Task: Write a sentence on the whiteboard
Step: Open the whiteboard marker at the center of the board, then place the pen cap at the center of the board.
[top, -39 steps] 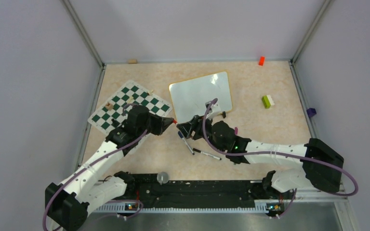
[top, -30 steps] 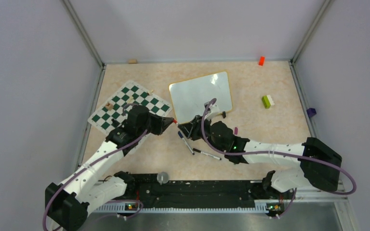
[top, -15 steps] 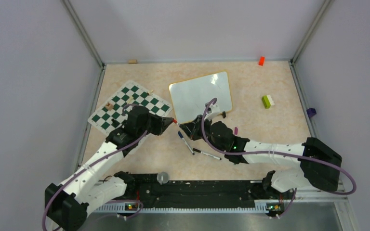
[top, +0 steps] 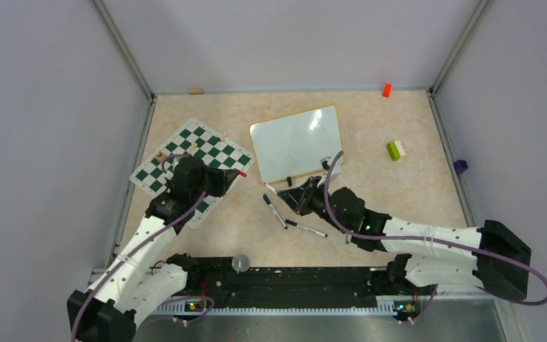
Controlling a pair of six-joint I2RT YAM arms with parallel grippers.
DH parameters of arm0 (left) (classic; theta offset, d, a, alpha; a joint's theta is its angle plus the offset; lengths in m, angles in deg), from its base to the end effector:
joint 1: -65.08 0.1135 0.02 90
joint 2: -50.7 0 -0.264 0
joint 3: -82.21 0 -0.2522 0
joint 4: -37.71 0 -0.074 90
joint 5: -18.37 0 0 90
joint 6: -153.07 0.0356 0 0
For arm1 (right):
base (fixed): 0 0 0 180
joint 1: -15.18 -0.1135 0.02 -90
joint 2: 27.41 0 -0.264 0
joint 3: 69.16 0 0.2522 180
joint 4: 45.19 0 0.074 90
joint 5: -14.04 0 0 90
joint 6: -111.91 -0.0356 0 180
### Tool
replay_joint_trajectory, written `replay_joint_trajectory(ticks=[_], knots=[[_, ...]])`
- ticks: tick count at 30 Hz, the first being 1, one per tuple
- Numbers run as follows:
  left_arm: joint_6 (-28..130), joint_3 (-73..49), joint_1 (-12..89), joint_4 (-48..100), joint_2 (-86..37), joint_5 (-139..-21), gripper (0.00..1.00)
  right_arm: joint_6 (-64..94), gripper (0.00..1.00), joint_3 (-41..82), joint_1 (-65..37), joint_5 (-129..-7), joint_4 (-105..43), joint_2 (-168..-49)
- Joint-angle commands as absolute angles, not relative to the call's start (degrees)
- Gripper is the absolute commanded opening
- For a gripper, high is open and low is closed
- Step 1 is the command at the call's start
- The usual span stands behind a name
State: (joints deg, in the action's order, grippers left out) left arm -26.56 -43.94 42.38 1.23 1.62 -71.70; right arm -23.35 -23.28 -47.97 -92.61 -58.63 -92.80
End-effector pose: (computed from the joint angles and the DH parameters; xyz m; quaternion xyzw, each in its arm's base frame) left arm 0.1768 -0.0740 0.2763 -0.4814 0.7288 -0.4048 0.2707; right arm 0.1244 0.2232 0.2579 -0.0188 0.7418 0.4737 0.4743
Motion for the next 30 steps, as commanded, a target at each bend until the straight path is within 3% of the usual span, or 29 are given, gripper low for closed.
replay_joint_trajectory(ticks=[1, 11, 17, 21, 28, 30], knots=[[-24.22, -45.3, 44.14, -0.09, 2.41, -66.98, 0.0, -24.89, 0.0, -25.59, -48.57, -93.76, -56.03, -87.52], [-13.9, -46.18, 44.32, -5.94, -1.77, -66.2, 0.0, -23.87, 0.0, -27.94, -48.02, -102.72, -41.38, -76.95], [-15.0, -55.22, 44.31, 3.93, -5.2, -70.38, 0.0, -22.36, 0.0, -31.75, -47.61, -104.94, -40.39, -71.55], [-12.27, -54.76, 44.28, 4.87, -9.37, -68.92, 0.0, -22.3, 0.0, -32.24, -47.61, -104.95, -39.74, -70.9], [-5.81, -48.66, 44.32, -1.78, -13.28, -62.71, 0.36, -21.68, 0.0, -31.56, -47.66, -103.97, -38.86, -72.78], [-2.84, -47.78, 44.26, -1.58, -13.04, -63.38, 0.54, -21.5, 0.0, -30.91, -47.38, -102.87, -38.01, -73.38]])
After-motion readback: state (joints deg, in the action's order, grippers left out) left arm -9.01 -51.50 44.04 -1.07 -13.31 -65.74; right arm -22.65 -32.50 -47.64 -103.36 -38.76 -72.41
